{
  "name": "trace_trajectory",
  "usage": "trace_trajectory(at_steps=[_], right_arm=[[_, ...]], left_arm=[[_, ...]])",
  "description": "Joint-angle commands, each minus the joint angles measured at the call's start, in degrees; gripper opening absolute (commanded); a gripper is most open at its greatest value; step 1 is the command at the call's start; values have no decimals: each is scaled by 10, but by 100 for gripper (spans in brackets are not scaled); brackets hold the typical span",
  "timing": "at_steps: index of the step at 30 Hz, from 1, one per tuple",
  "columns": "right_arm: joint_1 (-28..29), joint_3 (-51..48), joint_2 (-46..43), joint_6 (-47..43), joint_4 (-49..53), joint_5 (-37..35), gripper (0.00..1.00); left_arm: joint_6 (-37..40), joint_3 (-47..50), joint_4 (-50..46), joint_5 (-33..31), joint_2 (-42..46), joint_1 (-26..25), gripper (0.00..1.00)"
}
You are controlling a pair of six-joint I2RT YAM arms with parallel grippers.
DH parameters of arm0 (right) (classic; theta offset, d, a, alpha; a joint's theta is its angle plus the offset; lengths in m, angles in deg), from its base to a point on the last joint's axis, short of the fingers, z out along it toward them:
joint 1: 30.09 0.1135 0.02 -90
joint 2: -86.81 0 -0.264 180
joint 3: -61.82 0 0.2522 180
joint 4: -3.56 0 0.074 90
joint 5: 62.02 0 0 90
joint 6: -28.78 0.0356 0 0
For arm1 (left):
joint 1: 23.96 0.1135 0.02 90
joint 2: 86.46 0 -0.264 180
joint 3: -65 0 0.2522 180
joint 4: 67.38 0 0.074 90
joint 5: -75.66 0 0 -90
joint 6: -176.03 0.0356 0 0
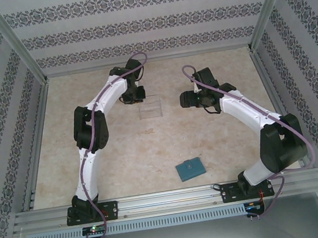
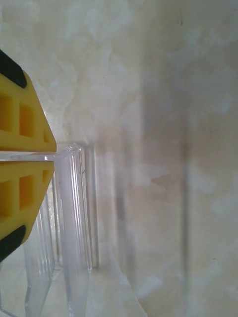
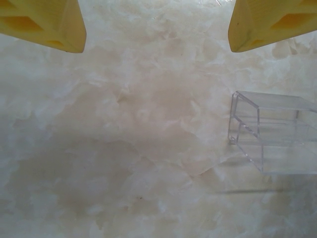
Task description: Take the credit cards out of the card holder
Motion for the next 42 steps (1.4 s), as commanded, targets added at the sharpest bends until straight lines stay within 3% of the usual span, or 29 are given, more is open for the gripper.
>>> trace_trajectory(at_steps=[1, 9, 13, 19, 23, 28, 36, 42], right_arm=[[7, 15, -19, -17, 30, -11, 76], [10, 46, -27, -70, 115, 35, 76], [14, 41, -46, -32, 165, 48, 77], [20, -21, -87, 190, 155, 106, 75], [41, -70, -112, 369, 148, 94, 82], [108, -134, -169, 609, 179, 42, 87], [247, -228, -206, 892, 180, 4, 98], [319, -284, -208, 1025, 143, -8, 98]], left_arm=[[8, -18, -35, -7, -1, -6, 14], [11, -18, -41, -6, 31, -6, 26], [16, -14, -46, -7, 49, -6, 28], [26, 25, -26, -9, 96, -4, 34], [35, 78, -2, -14, 143, -2, 37], [45, 188, 38, -10, 221, 7, 38], [65, 343, 89, -6, 328, 34, 44], [82, 380, 82, 7, 351, 43, 47]])
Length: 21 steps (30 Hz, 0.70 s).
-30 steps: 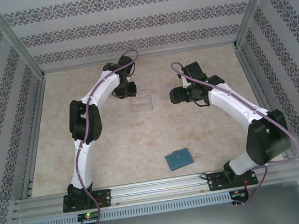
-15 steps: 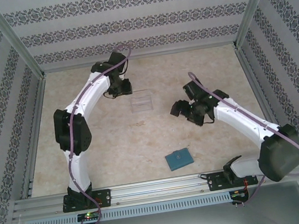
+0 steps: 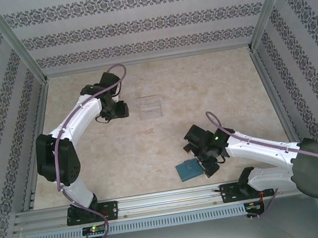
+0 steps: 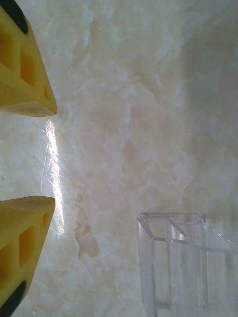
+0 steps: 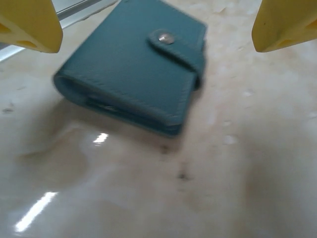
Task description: Take the credit cards out of the card holder
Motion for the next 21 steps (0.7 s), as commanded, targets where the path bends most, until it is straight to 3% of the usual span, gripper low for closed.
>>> trace_trajectory(at_steps=[1, 14, 21], right_arm=[[23, -12, -1, 132, -21, -31, 98], [24, 18, 109, 133, -73, 1, 98], [21, 22, 141, 116, -72, 15, 88]], left_arm=[[23, 14, 16, 8, 19, 4, 47], [20, 26, 23, 26, 41, 5, 48], [20, 21, 29, 32, 43, 7, 48]])
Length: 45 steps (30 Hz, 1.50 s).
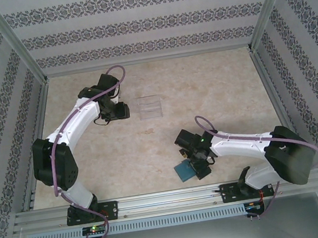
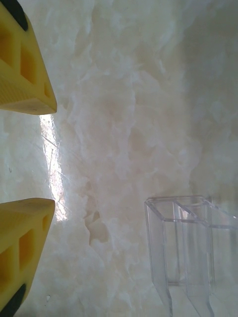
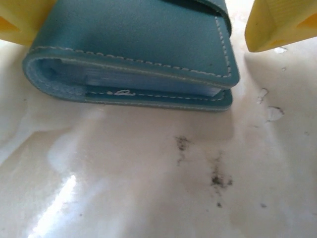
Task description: Take the credit cards out of the card holder
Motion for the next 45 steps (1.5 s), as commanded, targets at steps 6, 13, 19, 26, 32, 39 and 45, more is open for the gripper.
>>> trace_trajectory(at_steps=[6, 13, 19, 26, 32, 39, 45], right_arm=[[-6, 46, 43, -11, 21, 8, 81], [-29, 162, 121, -183, 60, -15, 76], [-31, 338, 255, -383, 137, -13, 76], [-37, 439, 339, -561, 184, -17, 73], [-37, 471, 374, -699, 177, 27, 74], [-45, 486, 380, -795, 175, 45, 84], [-68, 424, 308, -794, 99, 102, 93]], left_arm=[[6, 1, 14, 8, 19, 6, 48], [4, 19, 27, 3, 25, 10, 47], [-5, 28, 28, 10, 25, 25, 47], [-16, 72, 35, 30, 44, 46, 47], [-19, 95, 36, 29, 60, 53, 47], [-31, 123, 38, 42, 70, 53, 47], [-51, 136, 38, 59, 74, 41, 47]])
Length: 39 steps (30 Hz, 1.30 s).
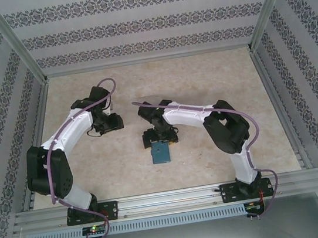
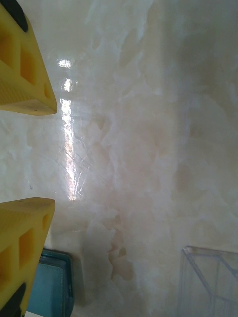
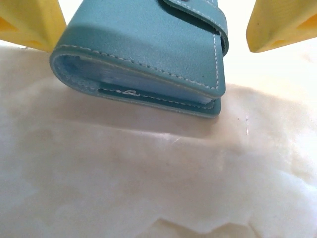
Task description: Take the credit cards out of the card holder
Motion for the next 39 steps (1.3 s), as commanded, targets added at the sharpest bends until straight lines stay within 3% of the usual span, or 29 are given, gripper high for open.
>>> trace_trajectory(at_steps=[1, 6, 10, 17, 24, 31, 39], right_arm=[[-17, -38, -66, -18, -40, 44, 93], [-50, -126, -139, -8, -122, 97, 89], [-91, -205, -178, -1, -200, 153, 77], [-144, -279, -194, -8, -273, 229, 59], [-184, -325, -198, -19, -301, 260, 53], [-205, -339, -195, -29, -307, 285, 50], [-205, -348, -195, -23, -322, 306, 50]], left_arm=[[-27, 5, 6, 14, 15, -13, 47], [-72, 14, 12, 17, 9, -56, 44], [-117, 19, 20, 23, -12, -117, 41], [-202, 13, 49, 26, -50, -218, 39], [-238, -37, 43, 15, -121, -288, 38], [-245, -77, 18, 2, -168, -314, 39], [-241, -85, -15, -15, -202, -317, 33]])
